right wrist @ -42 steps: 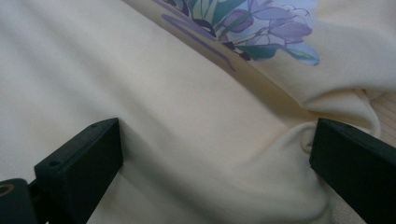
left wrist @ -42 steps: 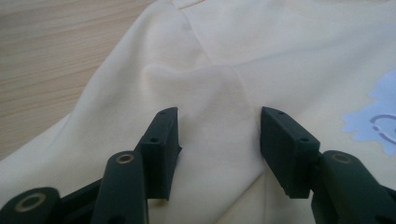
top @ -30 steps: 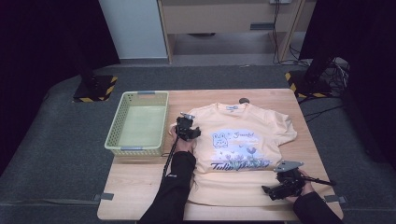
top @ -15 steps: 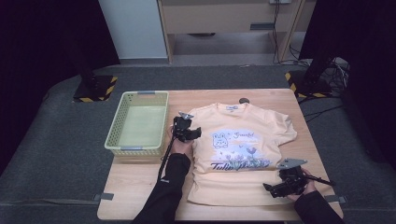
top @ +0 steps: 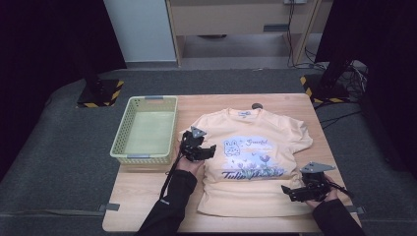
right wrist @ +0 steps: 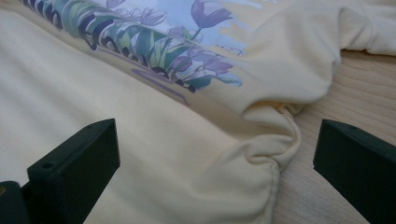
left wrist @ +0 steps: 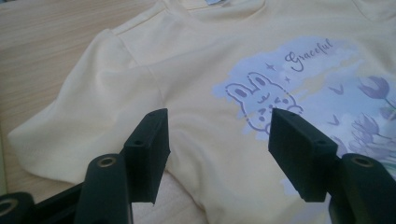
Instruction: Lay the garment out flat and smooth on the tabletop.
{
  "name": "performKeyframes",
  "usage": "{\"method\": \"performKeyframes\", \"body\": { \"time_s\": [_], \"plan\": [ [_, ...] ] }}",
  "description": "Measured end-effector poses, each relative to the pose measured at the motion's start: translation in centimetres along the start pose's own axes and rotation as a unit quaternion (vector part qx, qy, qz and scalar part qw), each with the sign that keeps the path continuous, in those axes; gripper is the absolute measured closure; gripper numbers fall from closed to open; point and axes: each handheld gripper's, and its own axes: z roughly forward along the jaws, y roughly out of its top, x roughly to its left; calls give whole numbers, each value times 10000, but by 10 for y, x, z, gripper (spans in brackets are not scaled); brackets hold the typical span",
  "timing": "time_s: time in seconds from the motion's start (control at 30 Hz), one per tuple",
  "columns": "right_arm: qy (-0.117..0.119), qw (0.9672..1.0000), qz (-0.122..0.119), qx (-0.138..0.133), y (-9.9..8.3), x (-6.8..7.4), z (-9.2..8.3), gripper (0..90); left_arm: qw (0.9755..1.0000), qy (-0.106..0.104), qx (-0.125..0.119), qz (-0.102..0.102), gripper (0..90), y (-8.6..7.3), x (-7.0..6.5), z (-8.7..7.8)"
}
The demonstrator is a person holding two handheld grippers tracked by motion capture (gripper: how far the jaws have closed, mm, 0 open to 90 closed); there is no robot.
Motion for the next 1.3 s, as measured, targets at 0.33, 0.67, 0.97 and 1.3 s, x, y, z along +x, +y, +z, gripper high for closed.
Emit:
{"method": "performKeyframes", "body": {
  "time_s": [0.33, 0.67, 0.97, 1.3],
  "plan": [
    [-176, 9996, 214, -89, -1, -11, -2, 5, 9997, -171, 79, 184, 306, -29, -6, -27],
    [-429, 9977, 533, -37, -8, -32, -1, 5, 9993, -240, 245, 131, 247, -69, -1, -50],
    [-675, 9955, 661, -30, -15, -47, 1, 5, 9991, -106, 406, 69, 157, -102, 9, -74],
    [-942, 9926, 762, 20, -28, -60, 0, 6, 9980, 330, 530, -90, 125, -131, 29, -88]
  ]
}}
